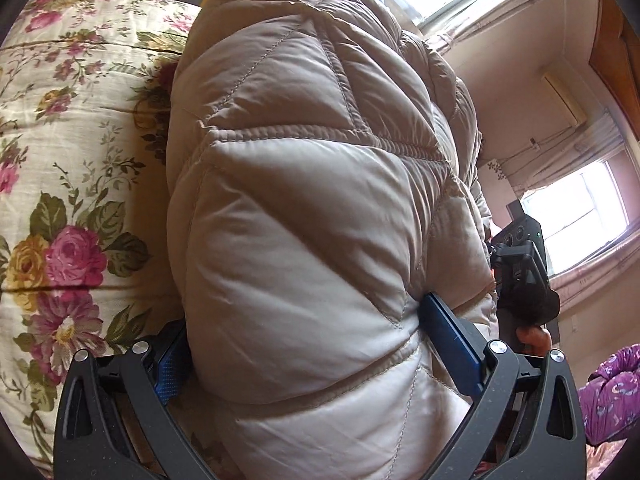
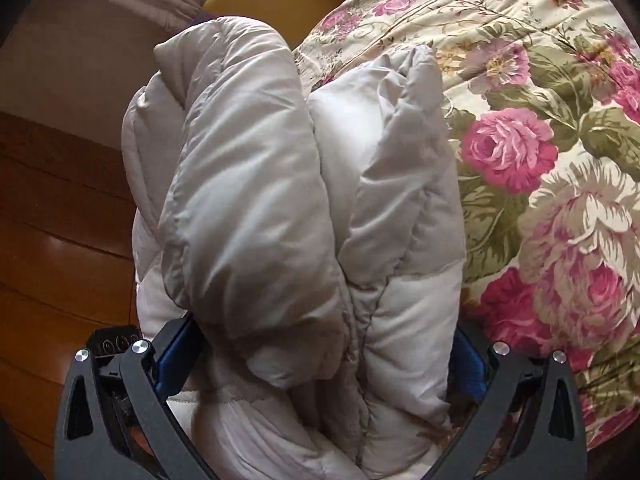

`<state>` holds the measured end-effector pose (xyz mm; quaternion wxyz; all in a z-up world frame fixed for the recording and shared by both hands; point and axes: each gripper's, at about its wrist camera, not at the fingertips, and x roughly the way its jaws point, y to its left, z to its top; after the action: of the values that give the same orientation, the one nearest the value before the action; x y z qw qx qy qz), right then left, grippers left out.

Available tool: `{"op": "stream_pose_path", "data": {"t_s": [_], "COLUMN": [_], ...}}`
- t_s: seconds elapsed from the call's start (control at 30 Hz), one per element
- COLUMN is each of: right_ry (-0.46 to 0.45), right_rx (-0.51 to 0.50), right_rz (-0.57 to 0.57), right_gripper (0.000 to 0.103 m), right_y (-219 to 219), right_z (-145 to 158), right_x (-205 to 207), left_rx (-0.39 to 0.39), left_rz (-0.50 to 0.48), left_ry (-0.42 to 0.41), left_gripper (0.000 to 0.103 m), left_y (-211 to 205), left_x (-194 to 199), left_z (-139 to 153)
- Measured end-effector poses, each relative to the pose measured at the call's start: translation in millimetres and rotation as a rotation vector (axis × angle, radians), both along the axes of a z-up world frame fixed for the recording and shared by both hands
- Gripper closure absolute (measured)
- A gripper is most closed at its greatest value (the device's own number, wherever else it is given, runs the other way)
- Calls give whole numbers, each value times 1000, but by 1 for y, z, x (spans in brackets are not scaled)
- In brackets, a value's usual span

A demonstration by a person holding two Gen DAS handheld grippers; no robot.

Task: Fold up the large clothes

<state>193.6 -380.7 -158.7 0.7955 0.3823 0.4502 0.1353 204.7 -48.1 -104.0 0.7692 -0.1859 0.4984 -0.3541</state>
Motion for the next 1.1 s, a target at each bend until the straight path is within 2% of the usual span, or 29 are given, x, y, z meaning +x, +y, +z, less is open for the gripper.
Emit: {"op": "stream_pose_path", "data": {"t_s": [0.1, 0.37, 0.47, 0.57, 0.7, 0.83, 0.97, 1.1], "right_ry": [-13, -49, -50, -53, -77, -103, -124, -147], "right_rx": [-5, -23, -48, -68, -51, -53, -48, -62], "right_rz": [42, 28, 39, 39, 21, -2, -20, 17], "right_gripper": [2, 2, 2, 4, 10, 16, 18, 18], "right_y": [-1, 3, 17, 25, 26, 27, 32, 43], "right_z": [1, -3, -6, -2, -2, 0, 1, 6], "right_x": [-1, 3, 3, 2, -3, -10, -22, -26], "left_rx": [0, 9, 79, 132, 164, 204, 197, 188], "left_rz": [-7, -35, -80, -73, -75, -81, -69, -41], "left_ry": [11, 3, -45, -115, -209, -309, -337, -351], "left_gripper": [3, 3, 3, 5, 23, 34, 38, 39], "left_y": [-1, -13, -35, -48, -50, -55, -51, -35], "left_x": [0, 8, 7, -1, -11, -22, -25, -30], "left_z": [-1, -4, 3, 14, 31, 48, 55, 54]}}
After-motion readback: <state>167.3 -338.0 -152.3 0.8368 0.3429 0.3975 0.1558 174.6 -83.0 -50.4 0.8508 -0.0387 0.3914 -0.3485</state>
